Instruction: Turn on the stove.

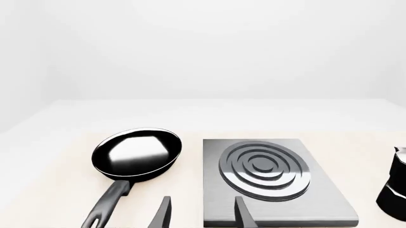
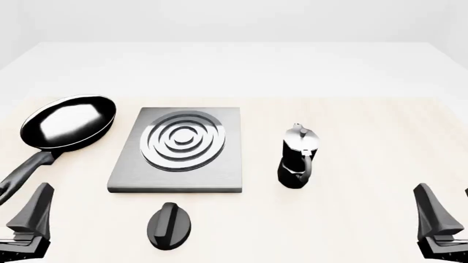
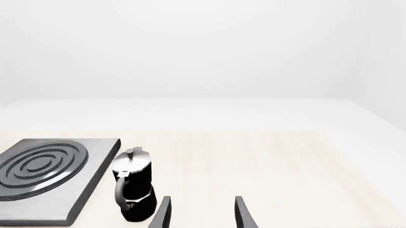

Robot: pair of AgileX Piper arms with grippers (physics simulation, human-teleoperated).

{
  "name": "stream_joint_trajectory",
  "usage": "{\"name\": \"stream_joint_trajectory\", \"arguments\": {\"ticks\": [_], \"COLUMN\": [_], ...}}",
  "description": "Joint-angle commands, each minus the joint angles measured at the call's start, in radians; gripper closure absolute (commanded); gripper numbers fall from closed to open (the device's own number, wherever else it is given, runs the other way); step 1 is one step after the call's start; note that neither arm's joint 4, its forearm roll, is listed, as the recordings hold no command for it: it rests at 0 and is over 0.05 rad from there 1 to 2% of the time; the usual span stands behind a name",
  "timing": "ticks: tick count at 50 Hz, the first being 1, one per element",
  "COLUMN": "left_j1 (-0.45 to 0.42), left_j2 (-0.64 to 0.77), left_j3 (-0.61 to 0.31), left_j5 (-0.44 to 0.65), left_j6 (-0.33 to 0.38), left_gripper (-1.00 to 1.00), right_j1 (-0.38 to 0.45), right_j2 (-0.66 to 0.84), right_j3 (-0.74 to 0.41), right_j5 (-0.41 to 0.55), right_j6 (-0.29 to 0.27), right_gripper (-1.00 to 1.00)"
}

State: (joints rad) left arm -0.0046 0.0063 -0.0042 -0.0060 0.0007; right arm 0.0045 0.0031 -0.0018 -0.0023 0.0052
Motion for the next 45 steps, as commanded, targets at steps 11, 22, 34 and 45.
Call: {"name": "stream_joint_trajectory", "arguments": {"ticks": [11,22,34,45], "left_j1": [-0.073,-0.133,-0.254,-0.351], "left_j2": [0.401,0.617,0.748,0.843], "left_j3": [-0.029,-0.14,-0.174,-0.202], "left_j5": [-0.214,-0.159,-0.13,-0.126], "left_j6": [0.068,0.014,0.022,0.022], "left_gripper": [-1.0,-1.0,-1.0,-1.0], "right_j1": [0.018,0.023,0.023,0.022], "right_j2": [0.05,0.028,0.009,0.004], "right_j3": [0.0,0.001,0.001,0.001], "right_j5": [-0.039,-0.023,-0.012,-0.009], "right_j6": [0.027,0.035,0.041,0.045], "right_gripper": [-1.0,-1.0,-1.0,-1.0]}}
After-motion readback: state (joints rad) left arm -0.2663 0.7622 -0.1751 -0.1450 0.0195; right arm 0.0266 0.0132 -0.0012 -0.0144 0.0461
